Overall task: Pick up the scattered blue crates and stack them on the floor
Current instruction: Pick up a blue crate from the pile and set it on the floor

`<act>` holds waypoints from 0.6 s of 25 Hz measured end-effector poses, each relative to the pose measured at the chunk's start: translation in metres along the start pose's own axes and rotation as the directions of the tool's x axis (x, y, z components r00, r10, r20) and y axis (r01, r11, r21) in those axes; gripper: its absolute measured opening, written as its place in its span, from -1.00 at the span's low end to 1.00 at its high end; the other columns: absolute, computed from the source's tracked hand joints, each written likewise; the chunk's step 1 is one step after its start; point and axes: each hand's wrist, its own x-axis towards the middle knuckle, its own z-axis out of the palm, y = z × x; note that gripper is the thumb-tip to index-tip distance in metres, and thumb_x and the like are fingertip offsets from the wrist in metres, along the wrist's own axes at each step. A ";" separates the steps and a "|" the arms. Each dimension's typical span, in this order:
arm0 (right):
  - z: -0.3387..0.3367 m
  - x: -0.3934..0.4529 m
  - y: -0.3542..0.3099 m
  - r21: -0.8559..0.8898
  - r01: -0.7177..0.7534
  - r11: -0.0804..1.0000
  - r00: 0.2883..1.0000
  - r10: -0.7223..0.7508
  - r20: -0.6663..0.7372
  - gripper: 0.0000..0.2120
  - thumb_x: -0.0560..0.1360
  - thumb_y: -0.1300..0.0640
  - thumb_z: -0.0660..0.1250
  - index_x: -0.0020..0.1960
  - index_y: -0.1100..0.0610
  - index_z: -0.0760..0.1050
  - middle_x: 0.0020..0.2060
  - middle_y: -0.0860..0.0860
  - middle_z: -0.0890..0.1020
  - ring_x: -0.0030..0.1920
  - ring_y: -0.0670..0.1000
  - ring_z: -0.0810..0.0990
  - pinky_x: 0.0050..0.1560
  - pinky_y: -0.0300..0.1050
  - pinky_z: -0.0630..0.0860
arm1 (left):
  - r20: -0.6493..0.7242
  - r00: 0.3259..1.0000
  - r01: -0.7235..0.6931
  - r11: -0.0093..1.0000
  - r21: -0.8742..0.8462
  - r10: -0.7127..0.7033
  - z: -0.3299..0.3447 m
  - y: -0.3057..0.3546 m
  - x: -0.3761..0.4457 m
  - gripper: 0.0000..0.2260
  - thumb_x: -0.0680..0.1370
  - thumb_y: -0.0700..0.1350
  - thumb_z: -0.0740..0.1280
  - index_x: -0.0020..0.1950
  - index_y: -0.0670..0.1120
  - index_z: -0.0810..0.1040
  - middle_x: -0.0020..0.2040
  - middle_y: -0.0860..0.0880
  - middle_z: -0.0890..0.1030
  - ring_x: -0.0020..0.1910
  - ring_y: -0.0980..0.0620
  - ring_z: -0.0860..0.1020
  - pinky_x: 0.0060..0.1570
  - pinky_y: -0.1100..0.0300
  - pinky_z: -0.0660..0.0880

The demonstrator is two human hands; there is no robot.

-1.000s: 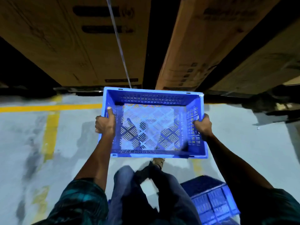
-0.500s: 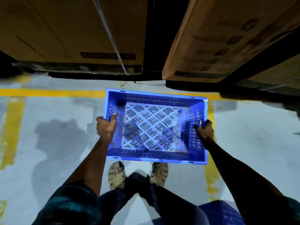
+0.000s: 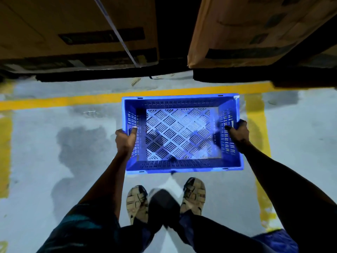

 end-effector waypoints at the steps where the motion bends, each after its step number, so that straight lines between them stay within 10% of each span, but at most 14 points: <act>1: 0.001 0.002 -0.001 0.004 -0.001 1.000 1.000 0.001 0.005 -0.43 0.46 0.10 0.45 0.35 0.31 0.32 0.20 0.30 0.54 0.19 0.28 0.53 0.11 0.04 0.43 | -0.002 1.000 -0.007 1.000 -0.005 0.007 0.002 0.000 0.003 -0.51 0.52 0.05 0.41 0.28 -0.23 0.38 0.06 -0.10 0.47 0.02 -0.09 0.50 0.02 0.08 0.47; 15: -0.061 -0.139 -0.078 -0.103 0.150 0.983 0.981 -0.136 0.139 -0.34 0.50 0.21 0.38 0.50 0.34 0.20 0.38 0.33 0.38 0.38 0.29 0.38 0.34 0.03 0.33 | 0.302 0.944 -0.174 0.978 0.115 0.132 -0.073 0.086 -0.128 -0.53 0.57 -0.08 0.38 0.41 -0.17 0.32 0.19 -0.12 0.52 0.18 -0.13 0.54 0.15 0.01 0.46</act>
